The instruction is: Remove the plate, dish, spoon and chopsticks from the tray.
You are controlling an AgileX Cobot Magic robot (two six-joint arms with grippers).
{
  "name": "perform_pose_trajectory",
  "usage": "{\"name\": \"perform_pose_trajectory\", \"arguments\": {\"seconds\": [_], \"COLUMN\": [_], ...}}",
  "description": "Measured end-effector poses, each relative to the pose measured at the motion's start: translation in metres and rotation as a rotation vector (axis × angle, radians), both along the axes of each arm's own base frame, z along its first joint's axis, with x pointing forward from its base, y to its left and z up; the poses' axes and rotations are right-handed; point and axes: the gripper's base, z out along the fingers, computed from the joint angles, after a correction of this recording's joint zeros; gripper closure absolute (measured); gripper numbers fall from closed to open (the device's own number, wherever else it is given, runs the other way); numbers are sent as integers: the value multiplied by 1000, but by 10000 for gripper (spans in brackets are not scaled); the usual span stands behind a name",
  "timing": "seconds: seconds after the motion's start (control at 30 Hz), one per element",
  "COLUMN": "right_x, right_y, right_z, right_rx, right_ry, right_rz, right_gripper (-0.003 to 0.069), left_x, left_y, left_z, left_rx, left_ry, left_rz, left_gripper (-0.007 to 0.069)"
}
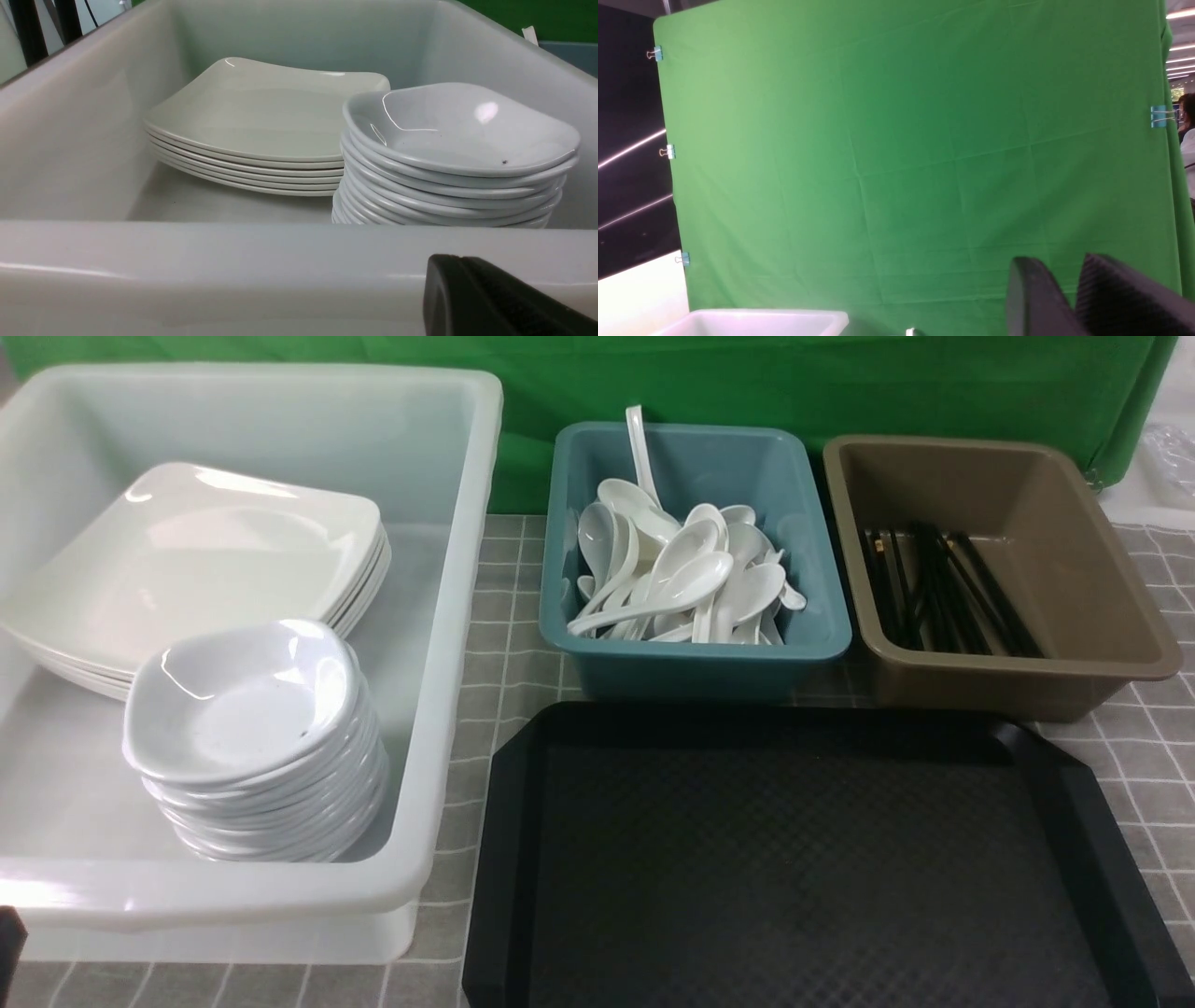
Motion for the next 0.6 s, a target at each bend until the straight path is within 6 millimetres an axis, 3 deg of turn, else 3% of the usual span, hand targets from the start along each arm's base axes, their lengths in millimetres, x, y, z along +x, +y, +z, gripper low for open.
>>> {"name": "perform_pose_trajectory", "arguments": {"seconds": [0.6], "right_x": [0], "right_y": [0], "right_z": [0], "right_rx": [0], "right_ry": [0], "right_rz": [0], "right_gripper": [441], "left_x": [0], "left_y": [0], "left_z": [0], "left_rx": [1], "left_ry": [0], "left_rz": [0], "left_gripper": [620]}}
